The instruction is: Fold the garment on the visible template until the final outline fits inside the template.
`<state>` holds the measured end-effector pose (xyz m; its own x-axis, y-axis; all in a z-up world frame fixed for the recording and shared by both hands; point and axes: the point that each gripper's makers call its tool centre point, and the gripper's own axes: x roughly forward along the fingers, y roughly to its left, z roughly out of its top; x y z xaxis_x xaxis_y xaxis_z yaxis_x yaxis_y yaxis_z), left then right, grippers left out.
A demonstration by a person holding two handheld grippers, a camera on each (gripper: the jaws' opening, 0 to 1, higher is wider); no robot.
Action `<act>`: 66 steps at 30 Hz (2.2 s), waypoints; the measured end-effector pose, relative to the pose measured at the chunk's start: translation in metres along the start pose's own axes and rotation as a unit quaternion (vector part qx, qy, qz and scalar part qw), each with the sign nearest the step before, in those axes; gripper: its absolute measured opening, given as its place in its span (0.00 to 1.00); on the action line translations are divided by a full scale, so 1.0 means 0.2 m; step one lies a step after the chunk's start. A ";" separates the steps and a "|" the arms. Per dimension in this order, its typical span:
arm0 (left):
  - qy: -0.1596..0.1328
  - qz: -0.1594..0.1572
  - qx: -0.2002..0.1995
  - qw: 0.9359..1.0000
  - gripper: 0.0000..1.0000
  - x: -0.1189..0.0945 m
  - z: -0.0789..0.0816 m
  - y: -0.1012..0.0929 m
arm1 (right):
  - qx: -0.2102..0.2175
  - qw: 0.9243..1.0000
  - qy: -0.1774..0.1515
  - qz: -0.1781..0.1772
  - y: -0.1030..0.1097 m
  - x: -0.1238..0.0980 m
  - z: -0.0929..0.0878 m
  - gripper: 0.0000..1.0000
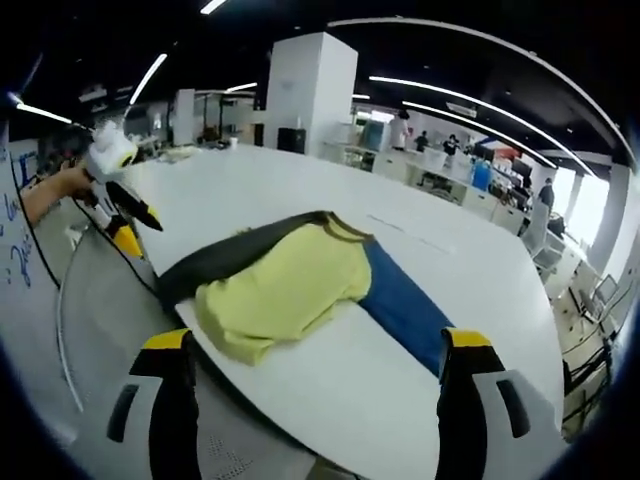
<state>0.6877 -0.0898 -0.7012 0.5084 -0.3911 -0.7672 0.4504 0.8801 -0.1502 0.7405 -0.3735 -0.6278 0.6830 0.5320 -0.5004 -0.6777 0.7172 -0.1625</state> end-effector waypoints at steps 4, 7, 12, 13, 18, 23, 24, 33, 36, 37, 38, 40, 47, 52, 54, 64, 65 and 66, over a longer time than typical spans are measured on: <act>-0.006 -0.028 -0.011 1.000 0.49 0.03 0.00 -0.02 | 0.007 1.000 -0.013 0.004 0.01 -0.01 0.02 1.00; 0.005 -0.025 -0.031 0.999 0.46 0.06 -0.02 0.01 | 0.002 1.000 -0.009 0.005 0.00 -0.01 0.01 1.00; 0.019 -0.026 -0.033 0.999 0.36 0.11 -0.06 0.03 | -0.001 1.000 -0.016 0.007 0.00 -0.02 0.04 1.00; 0.017 -0.028 -0.044 0.998 0.35 0.11 -0.05 0.03 | -0.001 1.000 -0.018 0.007 0.00 -0.02 0.04 1.00; 0.025 -0.026 -0.049 0.998 0.31 0.13 -0.06 0.06 | 0.008 1.000 -0.020 0.017 0.02 -0.01 0.03 1.00; 0.046 -0.028 -0.067 0.996 0.26 0.16 -0.09 0.07 | 0.007 1.000 -0.019 0.015 0.01 -0.01 0.03 1.00; 0.046 -0.024 -0.071 0.996 0.25 0.17 -0.09 0.08 | 0.008 1.000 -0.019 0.014 0.00 -0.01 0.03 1.00; 0.079 -0.019 -0.087 0.993 0.20 0.23 -0.15 0.12 | 0.005 1.000 -0.010 0.010 0.00 -0.01 0.00 1.00; 0.080 -0.014 -0.088 0.993 0.19 0.24 -0.16 0.14 | 0.009 1.000 -0.013 0.008 0.00 -0.01 0.01 1.00; 0.081 -0.011 -0.089 0.993 0.19 0.24 -0.16 0.15 | 0.009 1.000 -0.013 0.007 0.00 -0.01 0.01 1.00; 0.084 -0.009 -0.091 0.992 0.20 0.25 -0.17 0.16 | 0.010 1.000 -0.014 0.007 0.00 -0.01 0.01 1.00; 0.088 -0.004 -0.090 0.992 0.22 0.25 -0.17 0.17 | 0.011 1.000 -0.012 0.006 0.01 -0.02 0.00 1.00; 0.101 -0.007 -0.086 0.991 0.22 0.28 -0.20 0.16 | 0.011 1.000 -0.002 0.001 0.01 -0.02 -0.02 1.00; 0.105 -0.009 -0.087 0.991 0.22 0.28 -0.21 0.16 | 0.017 1.000 -0.005 -0.010 -0.02 -0.03 -0.01 1.00; 0.109 -0.009 -0.084 0.990 0.20 0.30 -0.21 0.16 | 0.016 1.000 -0.006 -0.014 -0.02 -0.03 0.00 1.00; 0.117 -0.007 -0.062 0.991 0.13 0.32 -0.21 0.15 | 0.028 0.999 0.002 -0.021 -0.03 -0.04 -0.04 1.00; 0.118 -0.007 -0.061 0.991 0.13 0.32 -0.21 0.15 | 0.029 0.999 0.001 -0.021 -0.03 -0.04 -0.04 1.00; 0.117 -0.005 -0.059 0.991 0.12 0.32 -0.21 0.15 | 0.031 0.999 -0.001 -0.020 -0.03 -0.04 -0.04 1.00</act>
<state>0.7025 -0.0767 -0.7812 0.3144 -0.3386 -0.8869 0.3583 0.9075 -0.2194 0.7365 -0.3857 -0.6297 0.7098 0.5025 -0.4936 -0.6316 0.7642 -0.1303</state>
